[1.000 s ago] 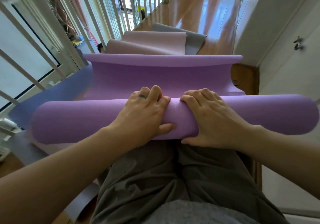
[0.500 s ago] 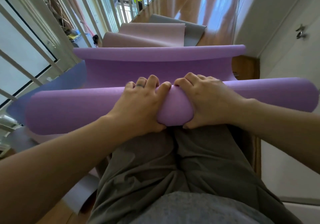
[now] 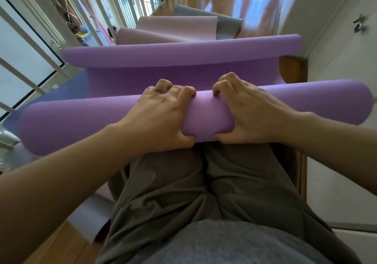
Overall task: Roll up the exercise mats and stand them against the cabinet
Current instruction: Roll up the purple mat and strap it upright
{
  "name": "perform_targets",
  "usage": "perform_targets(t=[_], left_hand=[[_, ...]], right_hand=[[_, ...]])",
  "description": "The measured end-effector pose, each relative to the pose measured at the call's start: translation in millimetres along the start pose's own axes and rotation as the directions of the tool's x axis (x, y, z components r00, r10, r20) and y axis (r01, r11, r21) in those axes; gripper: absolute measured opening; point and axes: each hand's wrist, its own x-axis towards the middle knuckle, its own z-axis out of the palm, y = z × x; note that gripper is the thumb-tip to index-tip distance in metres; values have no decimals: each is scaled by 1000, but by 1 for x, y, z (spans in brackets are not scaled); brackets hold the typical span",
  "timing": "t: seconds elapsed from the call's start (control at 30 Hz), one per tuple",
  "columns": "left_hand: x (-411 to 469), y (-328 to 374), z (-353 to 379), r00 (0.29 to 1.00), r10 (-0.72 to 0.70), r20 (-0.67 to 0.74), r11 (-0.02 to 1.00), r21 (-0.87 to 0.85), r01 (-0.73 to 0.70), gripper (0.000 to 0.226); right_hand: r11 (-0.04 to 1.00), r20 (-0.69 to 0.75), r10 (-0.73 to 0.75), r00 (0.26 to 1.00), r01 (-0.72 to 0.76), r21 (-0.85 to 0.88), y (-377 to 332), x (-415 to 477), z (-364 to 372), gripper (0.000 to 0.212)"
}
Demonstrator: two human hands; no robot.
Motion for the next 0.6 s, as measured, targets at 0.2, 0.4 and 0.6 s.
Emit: perform_targets(t=[0.2, 0.4, 0.6], left_hand=[[1, 8, 21, 998, -37, -43, 986, 161, 43, 103], [8, 1, 1, 1000, -13, 3, 998, 64, 13, 99], [-5, -2, -7, 990, 66, 122, 997, -33, -63, 94]], right_hand=[[985, -75, 2, 997, -15, -173, 1, -1, 12, 101], [981, 110, 78, 991, -56, -187, -9, 15, -15, 102], [997, 211, 59, 976, -46, -65, -18, 2, -20, 99]])
